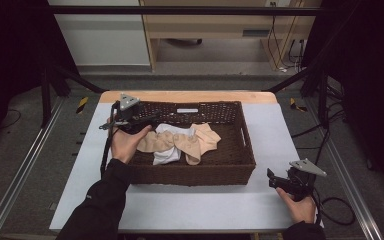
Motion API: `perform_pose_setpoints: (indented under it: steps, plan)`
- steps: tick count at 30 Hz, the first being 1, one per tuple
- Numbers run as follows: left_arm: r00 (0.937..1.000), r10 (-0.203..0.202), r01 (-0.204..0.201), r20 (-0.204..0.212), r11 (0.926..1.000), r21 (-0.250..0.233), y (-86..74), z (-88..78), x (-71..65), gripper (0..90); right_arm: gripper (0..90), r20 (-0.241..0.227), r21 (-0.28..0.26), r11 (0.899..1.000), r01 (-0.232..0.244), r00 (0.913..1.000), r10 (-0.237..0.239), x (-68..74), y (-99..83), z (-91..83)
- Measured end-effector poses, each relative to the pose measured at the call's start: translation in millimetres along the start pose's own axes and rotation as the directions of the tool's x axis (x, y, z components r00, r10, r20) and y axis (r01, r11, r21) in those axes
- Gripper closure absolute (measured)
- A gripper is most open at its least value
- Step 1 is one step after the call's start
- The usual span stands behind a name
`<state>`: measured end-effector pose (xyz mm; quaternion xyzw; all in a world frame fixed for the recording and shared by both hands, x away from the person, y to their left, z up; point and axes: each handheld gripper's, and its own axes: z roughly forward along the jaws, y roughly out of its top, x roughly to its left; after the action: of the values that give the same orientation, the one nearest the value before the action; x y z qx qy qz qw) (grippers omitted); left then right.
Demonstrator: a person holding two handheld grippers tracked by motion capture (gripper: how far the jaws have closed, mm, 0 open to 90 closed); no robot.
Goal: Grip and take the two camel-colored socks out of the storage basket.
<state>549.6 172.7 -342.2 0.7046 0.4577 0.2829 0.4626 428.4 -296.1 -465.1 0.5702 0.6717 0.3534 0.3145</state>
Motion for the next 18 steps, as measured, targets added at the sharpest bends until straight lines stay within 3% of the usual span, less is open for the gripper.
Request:
perform_pose_setpoints:
  steps: [4,7,18]
  plan:
    - [0.9997,0.021,-0.020,-0.011,0.9996,0.020,-3.4,14.8,-2.2,34.1,4.7,-0.002,-0.002,1.000,-0.006,1.0000,0.006,0.1,0.0,-0.5]
    - [0.9987,0.043,-0.041,-0.026,0.9972,0.062,-8.7,27.2,-2.5,34.5,4.7,-0.004,-0.004,1.000,-0.005,1.0000,0.005,-0.4,0.1,-0.5]
    - [0.9975,0.039,-0.028,-0.059,0.9853,0.169,-32.4,51.6,6.3,35.7,5.1,-0.009,0.001,1.000,-0.005,0.9999,0.005,0.1,0.0,0.4]
